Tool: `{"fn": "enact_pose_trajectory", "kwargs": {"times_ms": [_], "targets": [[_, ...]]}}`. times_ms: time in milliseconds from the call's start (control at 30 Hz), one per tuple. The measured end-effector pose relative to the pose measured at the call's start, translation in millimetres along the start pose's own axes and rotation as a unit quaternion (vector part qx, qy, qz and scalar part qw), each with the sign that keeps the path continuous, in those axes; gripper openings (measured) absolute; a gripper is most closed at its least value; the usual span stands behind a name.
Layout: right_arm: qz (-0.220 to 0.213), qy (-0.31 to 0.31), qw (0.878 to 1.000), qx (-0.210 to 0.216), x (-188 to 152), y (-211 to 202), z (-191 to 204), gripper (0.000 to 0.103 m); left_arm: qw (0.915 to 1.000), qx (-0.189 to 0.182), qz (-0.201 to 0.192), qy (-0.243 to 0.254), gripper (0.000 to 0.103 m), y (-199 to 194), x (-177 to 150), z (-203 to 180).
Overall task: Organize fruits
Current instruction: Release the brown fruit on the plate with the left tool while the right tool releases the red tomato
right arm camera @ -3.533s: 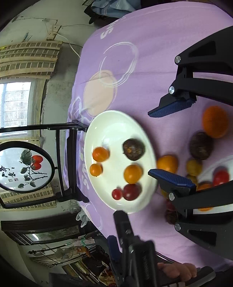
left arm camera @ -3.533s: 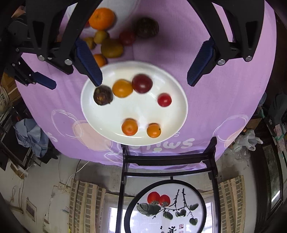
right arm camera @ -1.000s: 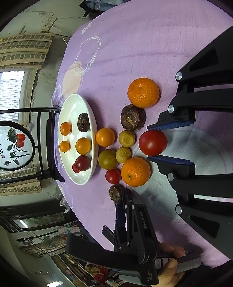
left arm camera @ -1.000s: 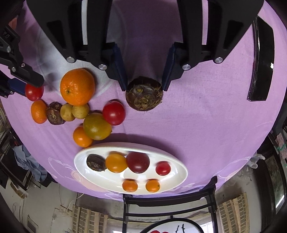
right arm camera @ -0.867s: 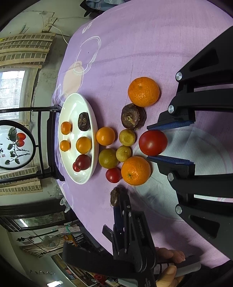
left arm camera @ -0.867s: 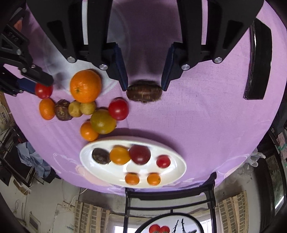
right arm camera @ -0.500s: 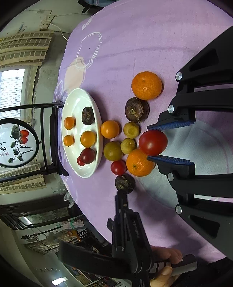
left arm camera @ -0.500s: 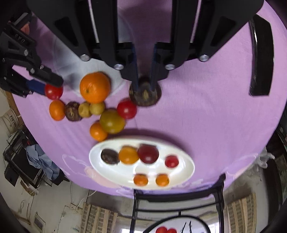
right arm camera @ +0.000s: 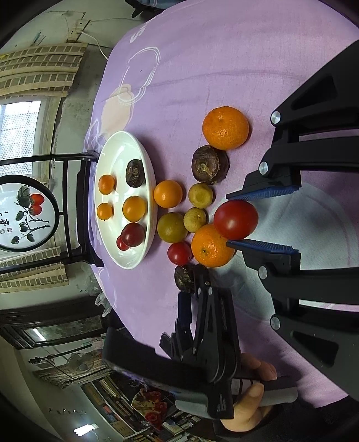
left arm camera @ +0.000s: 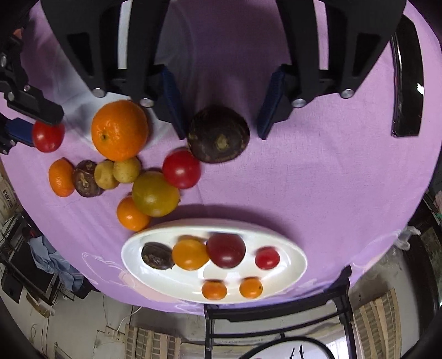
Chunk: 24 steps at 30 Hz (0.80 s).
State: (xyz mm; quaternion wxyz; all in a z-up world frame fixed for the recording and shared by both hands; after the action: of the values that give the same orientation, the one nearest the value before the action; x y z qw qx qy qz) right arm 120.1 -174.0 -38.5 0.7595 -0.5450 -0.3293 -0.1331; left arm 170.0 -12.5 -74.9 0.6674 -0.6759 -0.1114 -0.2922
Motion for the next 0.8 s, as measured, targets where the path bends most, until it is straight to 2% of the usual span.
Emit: {"fn": "enact_pose_trajectory", "kwargs": {"times_ms": [200, 433, 600, 800], "targets": [[-0.005, -0.001, 1.0, -0.002, 0, -3, 0, 0.028, 1.0, -0.005, -0.003, -0.002, 0.042, -8, 0, -1], [-0.022, 0.013, 1.0, 0.008, 12, -10, 0, 0.028, 0.9988, -0.012, -0.048, -0.003, 0.042, -50, 19, 3], [-0.046, -0.005, 0.999, -0.002, 53, -8, 6, 0.028, 0.9979, -0.002, -0.065, -0.006, 0.042, -56, 55, 11], [-0.053, -0.015, 0.998, -0.016, 109, 27, 3, 0.028, 0.9979, -0.005, -0.051, -0.04, 0.042, -26, 103, 31]]}}
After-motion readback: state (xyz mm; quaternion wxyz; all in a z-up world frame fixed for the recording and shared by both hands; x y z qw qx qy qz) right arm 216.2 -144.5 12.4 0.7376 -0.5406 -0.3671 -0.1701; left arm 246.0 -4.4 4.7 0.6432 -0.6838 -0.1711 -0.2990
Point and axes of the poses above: each gripper's, at about its wrist camera, not at the fingertips, and y roughly the way its jaws point, z to its left, x to its top, the point moved 3 cm from there along y, roughly the way its jaws point, and after that the axes turned 6 degrees about y, right-handed, at the moved point
